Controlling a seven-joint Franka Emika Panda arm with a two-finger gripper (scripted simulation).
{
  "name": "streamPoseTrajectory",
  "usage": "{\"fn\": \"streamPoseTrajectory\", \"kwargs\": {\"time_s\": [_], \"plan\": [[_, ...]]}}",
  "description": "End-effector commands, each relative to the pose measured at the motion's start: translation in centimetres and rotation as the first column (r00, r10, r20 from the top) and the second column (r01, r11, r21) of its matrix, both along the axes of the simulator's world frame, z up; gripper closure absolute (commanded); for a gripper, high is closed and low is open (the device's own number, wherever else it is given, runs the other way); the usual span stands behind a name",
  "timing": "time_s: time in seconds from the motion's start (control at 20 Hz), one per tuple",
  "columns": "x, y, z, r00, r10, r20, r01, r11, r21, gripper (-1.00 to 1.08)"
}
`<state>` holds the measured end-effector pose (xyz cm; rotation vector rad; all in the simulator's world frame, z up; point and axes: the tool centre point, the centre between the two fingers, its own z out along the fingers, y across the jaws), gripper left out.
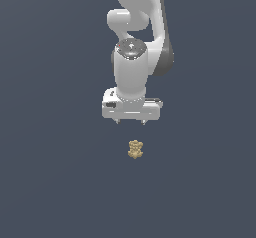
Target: Pick up the object and move it to a goal position.
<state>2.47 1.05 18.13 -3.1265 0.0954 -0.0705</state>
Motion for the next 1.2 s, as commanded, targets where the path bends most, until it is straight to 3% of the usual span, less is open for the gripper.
{"fn": "streamPoseTrajectory", "kwargs": {"time_s": [0.0, 0.65, 1.15], "plan": [[0.4, 0.2, -0.6, 1.0, -0.001, -0.004, 0.001, 1.0, -0.001, -0.92], [4.2, 1.8, -6.4, 0.999, -0.011, -0.036, 0.011, 1.0, -0.009, -0.92], [5.2, 2.3, -8.4, 0.999, -0.015, -0.045, 0.014, 1.0, -0.011, -0.92]]}}
